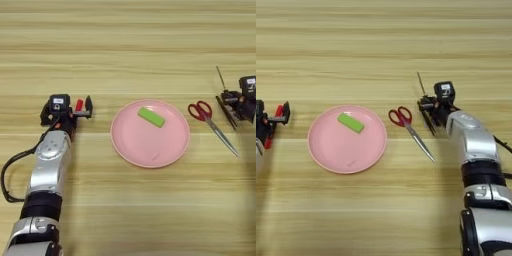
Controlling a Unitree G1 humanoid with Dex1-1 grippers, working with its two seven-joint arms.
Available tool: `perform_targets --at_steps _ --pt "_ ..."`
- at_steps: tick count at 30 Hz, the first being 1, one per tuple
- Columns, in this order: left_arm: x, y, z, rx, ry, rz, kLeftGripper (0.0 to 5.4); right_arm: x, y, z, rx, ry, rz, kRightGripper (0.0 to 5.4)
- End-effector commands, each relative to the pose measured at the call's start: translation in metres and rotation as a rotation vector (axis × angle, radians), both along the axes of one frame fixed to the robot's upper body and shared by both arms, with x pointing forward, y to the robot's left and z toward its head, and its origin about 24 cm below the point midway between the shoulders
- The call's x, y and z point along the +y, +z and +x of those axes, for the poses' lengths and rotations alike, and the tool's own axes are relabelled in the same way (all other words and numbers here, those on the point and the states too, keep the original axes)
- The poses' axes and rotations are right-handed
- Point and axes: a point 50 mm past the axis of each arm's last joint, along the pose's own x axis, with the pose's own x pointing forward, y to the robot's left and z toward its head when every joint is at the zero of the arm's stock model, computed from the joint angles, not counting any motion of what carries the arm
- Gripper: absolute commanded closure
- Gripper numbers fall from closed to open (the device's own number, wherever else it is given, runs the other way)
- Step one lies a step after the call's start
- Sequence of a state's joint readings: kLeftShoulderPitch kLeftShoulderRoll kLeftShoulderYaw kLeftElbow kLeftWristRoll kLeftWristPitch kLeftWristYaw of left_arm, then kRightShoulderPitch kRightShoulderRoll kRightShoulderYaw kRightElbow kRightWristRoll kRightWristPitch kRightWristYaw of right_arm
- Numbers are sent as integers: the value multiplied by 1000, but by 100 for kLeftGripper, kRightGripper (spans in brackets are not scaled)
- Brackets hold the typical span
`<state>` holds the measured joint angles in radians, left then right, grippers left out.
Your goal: Move the objects on the table
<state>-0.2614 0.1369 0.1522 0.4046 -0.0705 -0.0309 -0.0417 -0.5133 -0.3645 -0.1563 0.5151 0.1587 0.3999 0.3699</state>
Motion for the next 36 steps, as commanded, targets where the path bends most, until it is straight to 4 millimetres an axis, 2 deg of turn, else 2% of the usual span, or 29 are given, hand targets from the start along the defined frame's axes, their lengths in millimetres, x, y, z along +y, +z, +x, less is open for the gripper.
perform_targets --at_steps 1,10,16,22,36 --pt "-1 3 4 -13 0 20 0 -15 5 5 -19 -52 -38 452" --pt "-2 2 4 -18 3 26 0 -28 -7 7 13 -116 -109 452" --pt "-2 3 4 -20 4 26 0 -30 -21 5 67 -113 -115 452" --pt "-1 3 4 -20 6 23 0 -30 -24 4 91 -79 -124 452" --pt "-2 5 4 -29 12 17 0 -38 -36 -27 159 -26 -100 452"
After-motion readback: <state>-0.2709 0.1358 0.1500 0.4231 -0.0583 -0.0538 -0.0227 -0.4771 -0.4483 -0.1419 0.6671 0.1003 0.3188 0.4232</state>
